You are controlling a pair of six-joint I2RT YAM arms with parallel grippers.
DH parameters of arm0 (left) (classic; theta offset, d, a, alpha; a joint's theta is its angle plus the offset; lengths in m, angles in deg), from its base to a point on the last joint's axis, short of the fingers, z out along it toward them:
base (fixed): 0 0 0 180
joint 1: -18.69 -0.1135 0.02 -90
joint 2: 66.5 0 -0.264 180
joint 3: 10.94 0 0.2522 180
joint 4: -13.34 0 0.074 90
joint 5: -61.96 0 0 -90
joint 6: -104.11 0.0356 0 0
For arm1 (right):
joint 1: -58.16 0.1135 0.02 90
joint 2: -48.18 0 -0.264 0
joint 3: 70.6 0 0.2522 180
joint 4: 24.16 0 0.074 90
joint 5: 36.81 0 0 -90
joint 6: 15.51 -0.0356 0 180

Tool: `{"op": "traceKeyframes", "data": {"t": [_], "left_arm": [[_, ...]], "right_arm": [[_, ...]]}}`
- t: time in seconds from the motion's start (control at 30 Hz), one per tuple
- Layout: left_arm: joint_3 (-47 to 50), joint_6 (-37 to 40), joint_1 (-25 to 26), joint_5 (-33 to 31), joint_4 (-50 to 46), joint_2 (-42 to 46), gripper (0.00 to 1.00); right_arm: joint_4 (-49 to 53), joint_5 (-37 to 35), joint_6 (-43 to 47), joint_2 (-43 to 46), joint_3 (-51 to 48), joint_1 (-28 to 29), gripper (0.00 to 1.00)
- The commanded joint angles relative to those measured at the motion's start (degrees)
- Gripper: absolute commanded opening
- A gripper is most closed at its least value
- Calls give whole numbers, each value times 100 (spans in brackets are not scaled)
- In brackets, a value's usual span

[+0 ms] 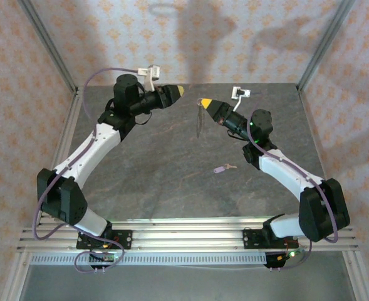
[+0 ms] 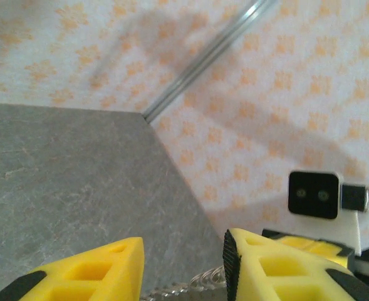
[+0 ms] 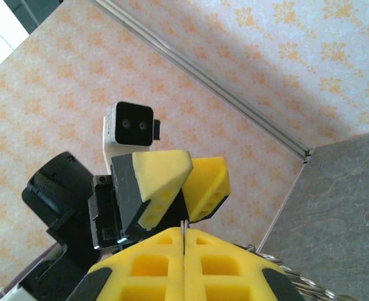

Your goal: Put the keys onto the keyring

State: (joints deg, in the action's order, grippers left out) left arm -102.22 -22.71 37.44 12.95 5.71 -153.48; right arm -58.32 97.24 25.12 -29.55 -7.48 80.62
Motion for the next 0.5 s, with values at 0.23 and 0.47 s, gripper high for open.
{"op": "traceKeyframes", "data": {"t": [0.23, 0.47], "left_arm": [[601, -1608, 158, -527, 1486, 236, 44], [571, -1726, 431, -602, 1688, 89, 42]], "right_arm": [[-1478, -555, -822, -530, 195, 89, 0], [-1594, -771, -958, -744, 324, 257, 0]]}}
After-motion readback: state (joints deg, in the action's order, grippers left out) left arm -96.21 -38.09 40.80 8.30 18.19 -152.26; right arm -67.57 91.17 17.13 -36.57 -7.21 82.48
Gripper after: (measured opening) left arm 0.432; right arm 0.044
